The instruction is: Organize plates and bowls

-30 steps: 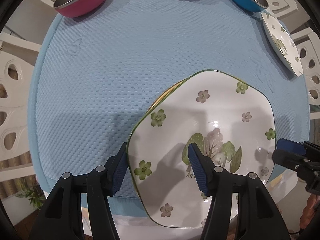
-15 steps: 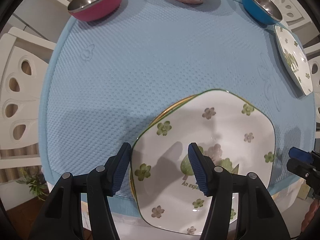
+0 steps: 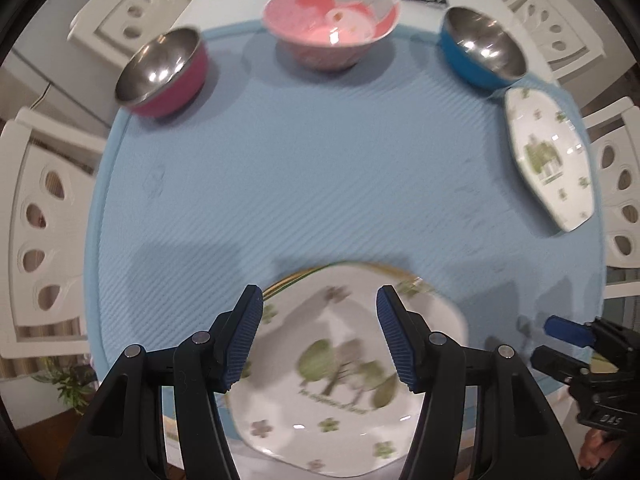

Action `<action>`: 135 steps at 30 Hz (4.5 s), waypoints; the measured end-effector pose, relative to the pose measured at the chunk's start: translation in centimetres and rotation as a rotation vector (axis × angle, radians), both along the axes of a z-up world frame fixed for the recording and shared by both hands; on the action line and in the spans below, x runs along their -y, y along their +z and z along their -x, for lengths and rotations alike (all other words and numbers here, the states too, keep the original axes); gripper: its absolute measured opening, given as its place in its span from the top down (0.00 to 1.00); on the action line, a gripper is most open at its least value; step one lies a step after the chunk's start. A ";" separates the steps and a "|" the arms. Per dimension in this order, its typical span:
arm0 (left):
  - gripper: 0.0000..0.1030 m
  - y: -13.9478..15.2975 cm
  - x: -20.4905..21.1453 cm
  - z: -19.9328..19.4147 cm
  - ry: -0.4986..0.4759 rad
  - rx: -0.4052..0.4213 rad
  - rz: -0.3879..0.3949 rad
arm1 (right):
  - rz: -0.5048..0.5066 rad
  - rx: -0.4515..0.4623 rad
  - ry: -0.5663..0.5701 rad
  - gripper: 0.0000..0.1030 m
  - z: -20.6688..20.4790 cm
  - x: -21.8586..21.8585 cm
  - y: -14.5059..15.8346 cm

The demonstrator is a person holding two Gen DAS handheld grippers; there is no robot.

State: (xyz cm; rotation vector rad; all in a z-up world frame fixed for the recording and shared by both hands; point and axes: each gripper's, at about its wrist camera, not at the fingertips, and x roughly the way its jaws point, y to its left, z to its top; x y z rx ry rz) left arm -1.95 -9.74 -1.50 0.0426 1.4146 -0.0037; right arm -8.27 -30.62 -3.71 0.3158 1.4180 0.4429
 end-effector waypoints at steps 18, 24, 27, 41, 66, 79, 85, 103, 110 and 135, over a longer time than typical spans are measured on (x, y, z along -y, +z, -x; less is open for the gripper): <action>0.41 0.0 10.2 -5.1 -0.114 0.016 0.095 | 0.035 0.104 -0.242 0.33 -5.4 13.7 3.9; 0.41 -0.8 13.4 -7.5 -0.131 0.012 0.110 | 0.070 0.122 -0.248 0.33 -8.4 16.2 4.2; 0.41 -1.4 14.5 -8.7 -0.120 0.001 0.132 | 0.079 0.132 -0.247 0.33 -9.8 17.0 4.2; 0.41 -6.4 17.4 -11.4 -0.079 -0.061 0.133 | 0.148 0.135 -0.283 0.33 -14.3 18.6 0.2; 0.43 -8.9 18.4 -12.3 -0.115 -0.039 0.154 | 0.210 0.182 -0.238 0.33 -16.8 17.6 -3.6; 0.56 -8.7 19.6 -12.4 -0.151 -0.027 0.163 | 0.215 0.204 -0.221 0.51 -16.9 16.6 -3.5; 0.56 -8.7 19.7 -12.5 -0.159 -0.028 0.161 | 0.172 0.196 -0.242 0.52 -16.9 16.6 -3.3; 0.57 -7.3 19.7 -11.6 -0.190 -0.025 0.158 | 0.107 0.183 -0.294 0.52 -15.4 17.5 -2.2; 0.57 -6.7 19.3 -10.9 -0.185 -0.020 0.156 | 0.110 0.179 -0.295 0.52 -15.0 17.1 -1.5; 0.57 -3.7 14.8 -7.1 -0.143 0.027 0.178 | 0.109 0.205 -0.264 0.52 -12.2 12.2 1.8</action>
